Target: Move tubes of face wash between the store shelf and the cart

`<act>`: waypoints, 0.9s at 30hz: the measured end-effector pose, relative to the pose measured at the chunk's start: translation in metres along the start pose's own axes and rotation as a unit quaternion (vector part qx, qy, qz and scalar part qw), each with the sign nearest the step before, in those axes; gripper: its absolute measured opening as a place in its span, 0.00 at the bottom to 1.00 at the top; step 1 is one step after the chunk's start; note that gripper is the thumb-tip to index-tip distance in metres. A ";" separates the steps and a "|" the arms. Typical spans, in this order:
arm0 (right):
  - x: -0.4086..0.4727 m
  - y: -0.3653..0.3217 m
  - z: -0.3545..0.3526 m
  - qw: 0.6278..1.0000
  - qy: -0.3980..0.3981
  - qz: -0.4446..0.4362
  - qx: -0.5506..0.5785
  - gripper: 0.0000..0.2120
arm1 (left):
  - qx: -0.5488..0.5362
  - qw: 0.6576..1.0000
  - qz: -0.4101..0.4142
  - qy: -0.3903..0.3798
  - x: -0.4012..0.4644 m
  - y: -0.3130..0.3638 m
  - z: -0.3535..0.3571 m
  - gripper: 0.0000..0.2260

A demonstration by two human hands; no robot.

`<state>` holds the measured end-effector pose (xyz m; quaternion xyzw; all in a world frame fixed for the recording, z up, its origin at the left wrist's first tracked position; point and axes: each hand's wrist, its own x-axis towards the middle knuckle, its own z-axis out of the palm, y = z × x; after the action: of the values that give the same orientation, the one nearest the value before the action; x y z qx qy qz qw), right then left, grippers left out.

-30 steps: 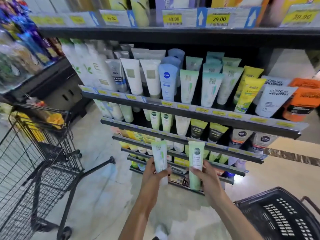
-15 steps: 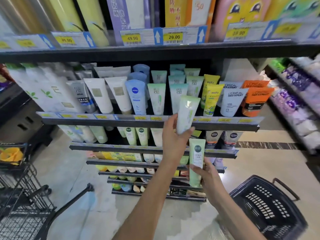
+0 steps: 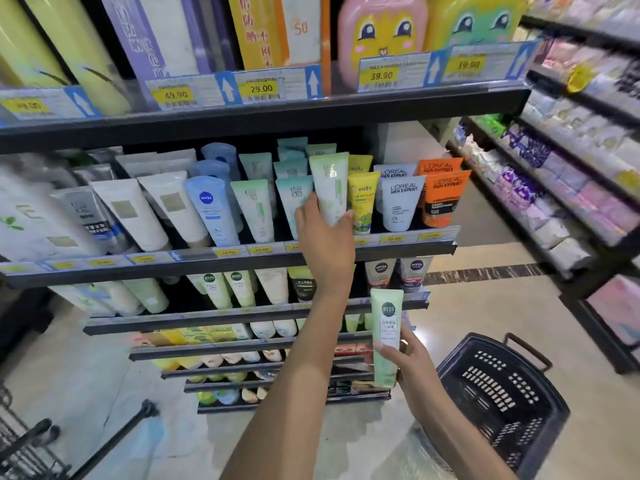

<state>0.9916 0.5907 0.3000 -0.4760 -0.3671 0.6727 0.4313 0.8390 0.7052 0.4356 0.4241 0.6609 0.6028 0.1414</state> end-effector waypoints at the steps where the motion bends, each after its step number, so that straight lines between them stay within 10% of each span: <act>1: 0.000 0.000 -0.004 1.000 0.001 0.001 0.000 0.24 | -0.003 1.000 0.004 0.003 0.001 0.001 0.001 0.26; 27: -0.003 0.012 -0.035 0.998 -0.008 0.046 -0.038 0.22 | 0.171 0.984 0.022 0.034 -0.004 -0.005 0.020 0.27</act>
<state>1.0233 0.5869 0.2806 -0.5031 -0.3740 0.6809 0.3785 0.8535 0.7159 0.4251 0.4358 0.7492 0.4977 0.0314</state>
